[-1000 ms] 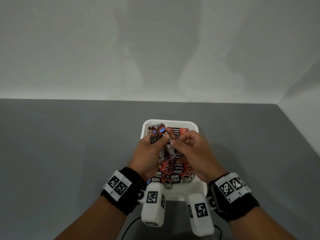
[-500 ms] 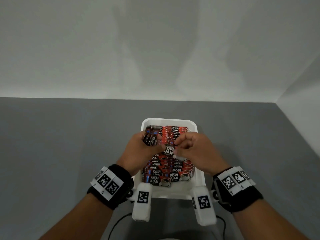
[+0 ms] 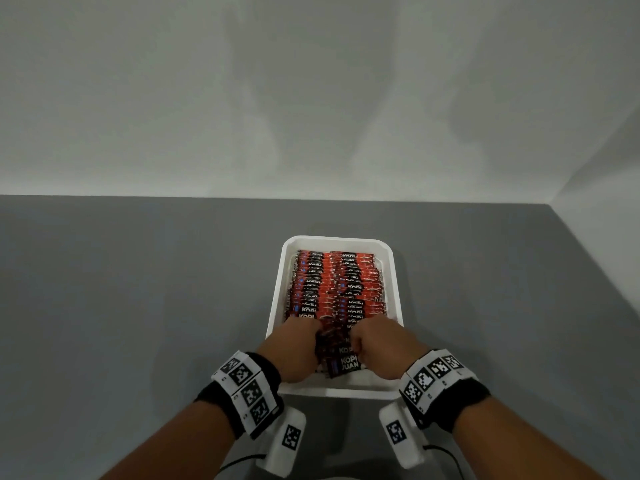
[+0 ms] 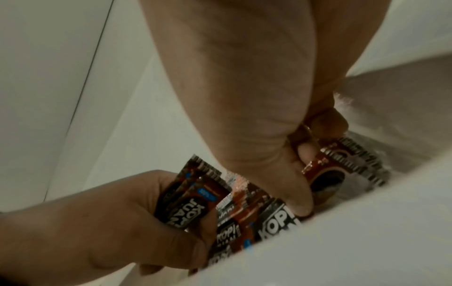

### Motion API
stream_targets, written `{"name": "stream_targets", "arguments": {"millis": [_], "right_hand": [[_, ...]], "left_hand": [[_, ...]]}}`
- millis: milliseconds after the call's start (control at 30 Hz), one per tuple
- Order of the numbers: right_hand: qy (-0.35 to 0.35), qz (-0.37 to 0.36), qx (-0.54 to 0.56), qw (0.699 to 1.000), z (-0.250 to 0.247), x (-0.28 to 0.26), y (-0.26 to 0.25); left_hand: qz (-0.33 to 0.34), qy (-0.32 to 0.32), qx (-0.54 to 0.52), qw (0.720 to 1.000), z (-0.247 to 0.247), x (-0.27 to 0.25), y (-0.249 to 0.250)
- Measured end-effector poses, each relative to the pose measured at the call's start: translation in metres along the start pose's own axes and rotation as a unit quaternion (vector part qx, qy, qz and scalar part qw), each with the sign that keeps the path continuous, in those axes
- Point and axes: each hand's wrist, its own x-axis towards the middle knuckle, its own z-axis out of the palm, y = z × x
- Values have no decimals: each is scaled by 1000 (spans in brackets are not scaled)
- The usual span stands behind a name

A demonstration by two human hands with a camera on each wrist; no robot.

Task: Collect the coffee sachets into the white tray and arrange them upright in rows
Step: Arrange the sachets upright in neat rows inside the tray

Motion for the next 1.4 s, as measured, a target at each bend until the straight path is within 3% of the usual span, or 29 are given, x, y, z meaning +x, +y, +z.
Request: {"name": "stream_targets", "arguments": {"millis": [200,367,767,1033,1400], "right_hand": [[56,-30,12,998,10,-4,0],[49,-78,-19,996,22,-8,0],[66,-38,-44,996,32,-8,1],[93,-48,-40,994,33,-8,-2],[101,-9,-47,994,34,-7,-4]], "left_hand": [[4,15,37,999,9,-4,-12],[17,35,52,998,19,-7,-4],[9,60,81,995,24,-4,-12],[25,60,64,996,22,-1,-12],[-25,68,42,996,28,1,-13]]}}
